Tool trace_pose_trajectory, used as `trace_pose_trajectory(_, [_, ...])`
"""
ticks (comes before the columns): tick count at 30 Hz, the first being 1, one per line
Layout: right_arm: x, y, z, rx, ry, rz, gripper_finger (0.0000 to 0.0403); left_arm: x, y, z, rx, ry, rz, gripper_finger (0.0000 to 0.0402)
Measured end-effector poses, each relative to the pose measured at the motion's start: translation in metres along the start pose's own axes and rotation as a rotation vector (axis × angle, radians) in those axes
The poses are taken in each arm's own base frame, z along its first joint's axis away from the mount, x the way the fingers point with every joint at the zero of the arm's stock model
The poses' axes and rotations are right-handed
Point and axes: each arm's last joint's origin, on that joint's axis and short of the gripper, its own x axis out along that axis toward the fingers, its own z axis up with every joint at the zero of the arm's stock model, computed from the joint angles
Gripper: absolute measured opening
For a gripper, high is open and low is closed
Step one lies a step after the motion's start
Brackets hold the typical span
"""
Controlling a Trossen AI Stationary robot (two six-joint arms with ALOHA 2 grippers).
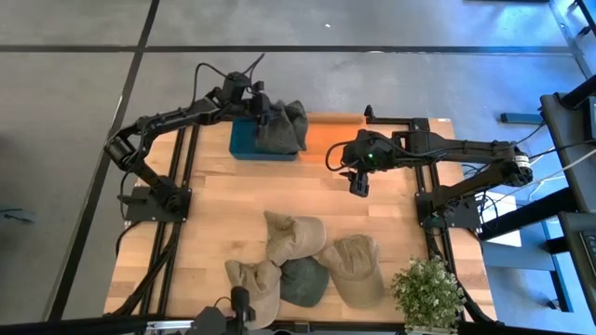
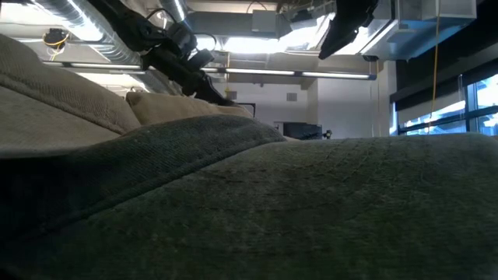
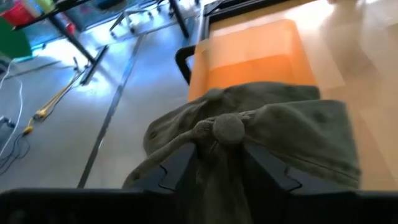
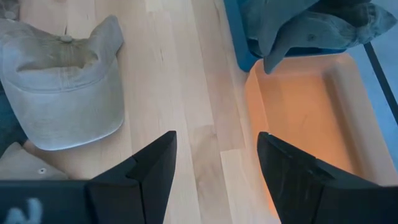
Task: Pick & Place hat
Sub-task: Put the top black cap into the blue bin, then put the right brown cap into the orange bin
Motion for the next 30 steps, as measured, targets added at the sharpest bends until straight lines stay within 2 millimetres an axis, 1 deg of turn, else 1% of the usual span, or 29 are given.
trace_pose_trajectory(6, [0.0, 0.0, -0.001, 0.001, 0.014, 0.0, 0.0225, -0.001, 0.002, 0.003, -0.057, -0.022, 0.019, 0.0173])
trace_pose_trajectory(9, [0.0, 0.0, -0.002, 0.001, 0.022, 0.0, 0.0225, -0.006, 0.002, 0.007, -0.055, -0.037, 0.029, 0.0188])
trace_pose_trajectory(15, [0.0, 0.0, -0.003, 0.0, 0.032, 0.0, 0.0225, -0.024, 0.002, 0.022, -0.052, -0.087, 0.057, 0.0192])
trace_pose_trajectory(20, [0.002, 0.001, -0.004, 0.003, 0.026, 0.021, 0.0225, -0.039, 0.0, 0.034, -0.139, -0.134, 0.063, 0.019])
trace_pose_trajectory(22, [0.007, 0.004, -0.008, 0.0, 0.039, 0.09, 0.0225, -0.042, -0.005, 0.039, -0.161, -0.158, 0.039, 0.0191])
trace_pose_trajectory(24, [0.015, 0.008, -0.015, -0.005, 0.069, 0.19, 0.0225, -0.043, -0.013, 0.045, -0.159, -0.181, -0.025, 0.0192])
trace_pose_trajectory(27, [0.032, 0.016, -0.03, -0.019, 0.089, 0.34, 0.0225, -0.044, -0.029, 0.053, -0.152, -0.19, -0.119, 0.0189])
trace_pose_trajectory(30, [0.049, 0.025, -0.046, -0.034, 0.103, 0.417, 0.0225, -0.046, -0.048, 0.064, -0.137, -0.175, -0.179, 0.0189])
